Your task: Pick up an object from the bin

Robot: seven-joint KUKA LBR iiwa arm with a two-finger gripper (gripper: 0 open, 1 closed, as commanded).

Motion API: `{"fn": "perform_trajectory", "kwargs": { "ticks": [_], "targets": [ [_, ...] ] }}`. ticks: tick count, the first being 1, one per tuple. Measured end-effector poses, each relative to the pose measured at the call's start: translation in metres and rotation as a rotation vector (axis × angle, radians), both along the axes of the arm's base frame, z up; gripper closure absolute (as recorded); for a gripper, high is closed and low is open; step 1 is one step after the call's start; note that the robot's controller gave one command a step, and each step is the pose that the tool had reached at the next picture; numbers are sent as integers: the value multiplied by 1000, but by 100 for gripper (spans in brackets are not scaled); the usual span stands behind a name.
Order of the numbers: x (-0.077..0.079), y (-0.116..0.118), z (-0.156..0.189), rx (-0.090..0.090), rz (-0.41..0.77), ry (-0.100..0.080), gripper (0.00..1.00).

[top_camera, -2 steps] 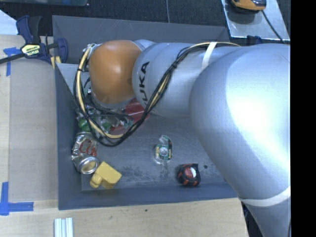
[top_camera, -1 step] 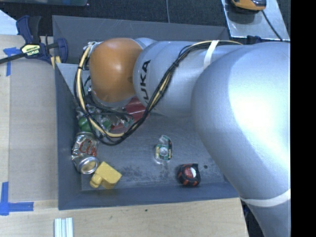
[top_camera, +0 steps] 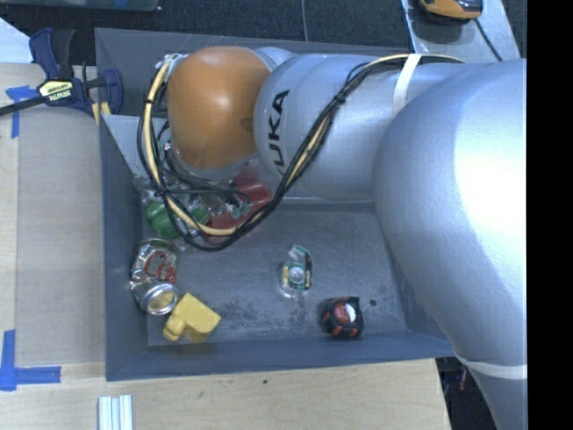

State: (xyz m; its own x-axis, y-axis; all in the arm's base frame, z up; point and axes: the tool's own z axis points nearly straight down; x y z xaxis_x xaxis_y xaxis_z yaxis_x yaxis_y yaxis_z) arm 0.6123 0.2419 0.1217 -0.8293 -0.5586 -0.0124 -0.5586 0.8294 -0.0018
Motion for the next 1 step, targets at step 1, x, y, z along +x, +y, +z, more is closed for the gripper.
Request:
{"fn": "perform_trajectory", "kwargs": {
  "ticks": [1],
  "targets": [
    [1,0,39,1,-1,-2,100]
  ]
}}
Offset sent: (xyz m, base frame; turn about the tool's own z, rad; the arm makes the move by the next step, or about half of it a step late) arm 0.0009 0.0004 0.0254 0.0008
